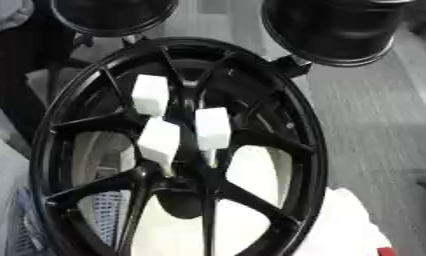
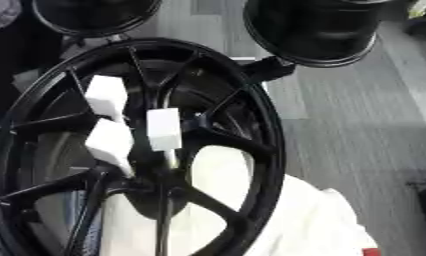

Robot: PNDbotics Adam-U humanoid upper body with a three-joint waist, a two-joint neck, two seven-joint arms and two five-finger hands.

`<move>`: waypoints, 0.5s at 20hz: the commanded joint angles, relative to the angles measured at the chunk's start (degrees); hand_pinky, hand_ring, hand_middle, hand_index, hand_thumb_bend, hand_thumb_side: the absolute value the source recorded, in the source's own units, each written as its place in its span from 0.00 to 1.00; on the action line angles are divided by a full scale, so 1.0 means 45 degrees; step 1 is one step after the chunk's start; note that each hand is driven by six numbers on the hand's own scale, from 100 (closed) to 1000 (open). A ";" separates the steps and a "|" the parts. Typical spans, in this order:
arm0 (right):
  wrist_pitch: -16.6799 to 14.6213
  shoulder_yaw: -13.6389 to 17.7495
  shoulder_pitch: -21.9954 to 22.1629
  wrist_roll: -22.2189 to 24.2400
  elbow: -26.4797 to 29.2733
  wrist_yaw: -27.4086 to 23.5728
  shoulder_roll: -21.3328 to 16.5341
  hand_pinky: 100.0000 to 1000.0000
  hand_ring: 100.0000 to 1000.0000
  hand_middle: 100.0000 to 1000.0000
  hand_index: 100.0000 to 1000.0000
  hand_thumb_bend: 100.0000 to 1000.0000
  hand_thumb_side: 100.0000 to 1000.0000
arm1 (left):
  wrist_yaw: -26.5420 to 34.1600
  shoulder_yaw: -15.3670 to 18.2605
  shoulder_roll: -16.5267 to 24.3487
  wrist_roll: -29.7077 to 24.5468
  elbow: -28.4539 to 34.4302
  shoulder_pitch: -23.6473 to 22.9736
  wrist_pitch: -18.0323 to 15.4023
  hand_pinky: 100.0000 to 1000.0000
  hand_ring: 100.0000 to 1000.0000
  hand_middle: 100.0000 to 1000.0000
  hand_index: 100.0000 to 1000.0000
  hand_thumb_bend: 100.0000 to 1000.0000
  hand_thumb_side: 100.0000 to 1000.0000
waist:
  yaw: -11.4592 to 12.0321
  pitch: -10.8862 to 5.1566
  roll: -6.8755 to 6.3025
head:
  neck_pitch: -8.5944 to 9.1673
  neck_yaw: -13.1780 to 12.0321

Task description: Pull the pin out of the wheel hub.

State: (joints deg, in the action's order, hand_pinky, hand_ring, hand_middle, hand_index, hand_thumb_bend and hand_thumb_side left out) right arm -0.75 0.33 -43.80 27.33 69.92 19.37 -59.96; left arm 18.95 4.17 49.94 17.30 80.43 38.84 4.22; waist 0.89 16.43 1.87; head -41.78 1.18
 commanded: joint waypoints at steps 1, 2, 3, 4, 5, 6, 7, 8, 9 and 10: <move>0.0065 0.0293 -0.0129 -0.0176 -0.0221 0.0413 -0.0661 0.93 0.93 0.89 0.86 0.17 0.00 | 0.0077 0.0191 0.0623 0.0005 0.0109 0.0133 -0.0007 0.81 0.84 0.84 0.92 0.69 0.50 | -0.0022 -0.0330 -0.0004 | 0.0004 0.0005; 0.0076 0.0303 -0.0113 -0.0184 -0.0261 0.0514 -0.0659 0.93 0.93 0.89 0.86 0.17 0.00 | 0.0083 0.0191 0.0617 0.0004 0.0108 0.0134 -0.0006 0.81 0.84 0.84 0.92 0.69 0.50 | -0.0027 -0.0336 -0.0003 | 0.0009 0.0003; 0.0084 0.0313 -0.0105 -0.0181 -0.0278 0.0591 -0.0647 0.92 0.93 0.89 0.86 0.17 0.00 | 0.0089 0.0188 0.0611 0.0003 0.0106 0.0137 -0.0005 0.81 0.84 0.84 0.92 0.69 0.50 | -0.0031 -0.0341 -0.0003 | 0.0007 0.0006; 0.0091 0.0319 -0.0105 -0.0176 -0.0285 0.0632 -0.0635 0.92 0.92 0.88 0.85 0.15 0.00 | 0.0091 0.0185 0.0608 0.0000 0.0106 0.0139 -0.0005 0.81 0.84 0.84 0.92 0.69 0.50 | -0.0033 -0.0344 -0.0004 | 0.0005 0.0008; 0.0090 0.0327 -0.0120 -0.0190 -0.0280 0.0611 -0.0608 0.92 0.92 0.87 0.84 0.14 0.00 | 0.0089 0.0178 0.0603 -0.0006 0.0111 0.0146 -0.0006 0.81 0.84 0.84 0.92 0.69 0.50 | -0.0037 -0.0347 -0.0007 | 0.0003 0.0015; 0.0084 0.0328 -0.0134 -0.0233 -0.0264 0.0555 -0.0585 0.92 0.91 0.87 0.84 0.13 0.00 | 0.0083 0.0172 0.0597 -0.0012 0.0117 0.0151 -0.0006 0.80 0.84 0.84 0.92 0.69 0.50 | -0.0040 -0.0350 -0.0010 | 0.0002 0.0019; 0.0076 0.0320 -0.0150 -0.0291 -0.0238 0.0479 -0.0563 0.92 0.91 0.86 0.83 0.12 0.02 | 0.0076 0.0167 0.0593 -0.0016 0.0120 0.0155 -0.0004 0.80 0.84 0.84 0.92 0.69 0.50 | -0.0040 -0.0350 -0.0014 | 0.0001 0.0021; 0.0075 0.0309 -0.0163 -0.0348 -0.0215 0.0397 -0.0549 0.91 0.90 0.85 0.83 0.10 0.09 | 0.0069 0.0163 0.0590 -0.0018 0.0122 0.0157 0.0000 0.80 0.84 0.84 0.92 0.69 0.50 | -0.0039 -0.0351 -0.0017 | -0.0003 0.0021; 0.0086 0.0306 -0.0199 -0.0444 -0.0174 0.0277 -0.0520 0.91 0.89 0.84 0.82 0.06 0.14 | 0.0065 0.0161 0.0588 -0.0019 0.0123 0.0158 0.0003 0.80 0.84 0.84 0.92 0.69 0.50 | -0.0040 -0.0351 -0.0024 | -0.0019 0.0024; 0.0113 0.0293 -0.0236 -0.0568 -0.0114 0.0140 -0.0493 0.90 0.87 0.82 0.81 0.02 0.21 | 0.0063 0.0163 0.0588 -0.0017 0.0125 0.0158 0.0004 0.80 0.84 0.84 0.92 0.69 0.50 | -0.0040 -0.0351 -0.0030 | -0.0033 0.0030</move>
State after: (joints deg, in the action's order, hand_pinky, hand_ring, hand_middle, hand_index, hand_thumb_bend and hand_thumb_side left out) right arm -0.32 0.73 -43.86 25.39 68.62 20.73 -59.95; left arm 19.09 4.16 49.94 17.30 80.43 38.84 4.23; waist 0.78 16.24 1.85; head -41.78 1.21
